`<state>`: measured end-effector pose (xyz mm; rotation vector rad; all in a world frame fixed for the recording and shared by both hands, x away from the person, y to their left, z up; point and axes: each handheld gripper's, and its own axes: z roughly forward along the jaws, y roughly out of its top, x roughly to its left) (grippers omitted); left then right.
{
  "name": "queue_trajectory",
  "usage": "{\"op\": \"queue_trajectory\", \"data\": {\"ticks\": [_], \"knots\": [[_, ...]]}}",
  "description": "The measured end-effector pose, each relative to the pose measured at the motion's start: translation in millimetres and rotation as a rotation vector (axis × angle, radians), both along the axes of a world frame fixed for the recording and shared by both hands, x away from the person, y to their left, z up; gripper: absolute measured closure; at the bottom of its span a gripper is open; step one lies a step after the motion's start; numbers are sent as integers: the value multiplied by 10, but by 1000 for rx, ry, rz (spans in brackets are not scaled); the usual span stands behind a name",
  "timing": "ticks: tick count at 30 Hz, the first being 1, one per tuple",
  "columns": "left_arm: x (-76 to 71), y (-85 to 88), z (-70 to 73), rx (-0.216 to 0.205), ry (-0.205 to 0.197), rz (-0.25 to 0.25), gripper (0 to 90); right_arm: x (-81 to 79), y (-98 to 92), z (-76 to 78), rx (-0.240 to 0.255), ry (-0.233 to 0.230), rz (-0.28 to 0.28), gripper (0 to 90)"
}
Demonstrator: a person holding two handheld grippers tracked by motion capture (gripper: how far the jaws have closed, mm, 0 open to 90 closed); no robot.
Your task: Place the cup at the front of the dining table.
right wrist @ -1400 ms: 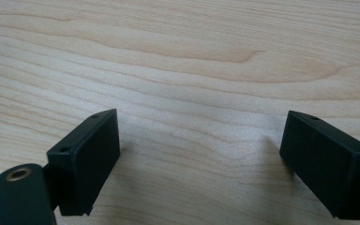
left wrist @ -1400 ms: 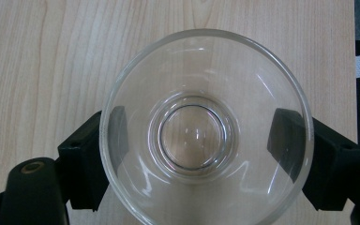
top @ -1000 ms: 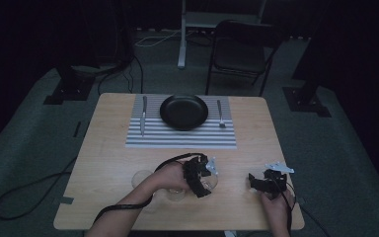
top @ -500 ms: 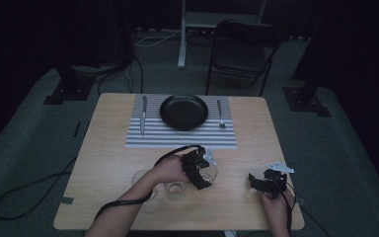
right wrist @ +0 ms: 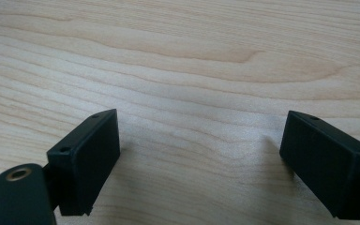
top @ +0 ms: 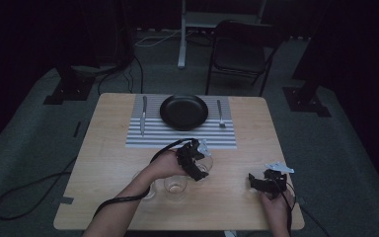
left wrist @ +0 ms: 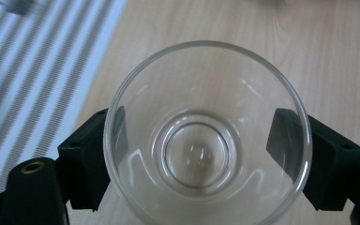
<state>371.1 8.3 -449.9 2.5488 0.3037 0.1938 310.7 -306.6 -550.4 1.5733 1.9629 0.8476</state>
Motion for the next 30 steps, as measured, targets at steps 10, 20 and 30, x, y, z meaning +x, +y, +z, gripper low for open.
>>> {"op": "queue_trajectory", "data": {"ticks": [10, 20, 30], "knots": [[98, 170, -8, 14, 10, 56, 186, 0, -1, -1, -1, -1, 1, 117], [153, 423, 55, 27, 7, 104, 185, 0, -1, 0, -2, 0, 1, 118], [156, 682, 63, 37, -6, 164, 185, 0, -1, 0, -2, 0, 1, 118]]}}
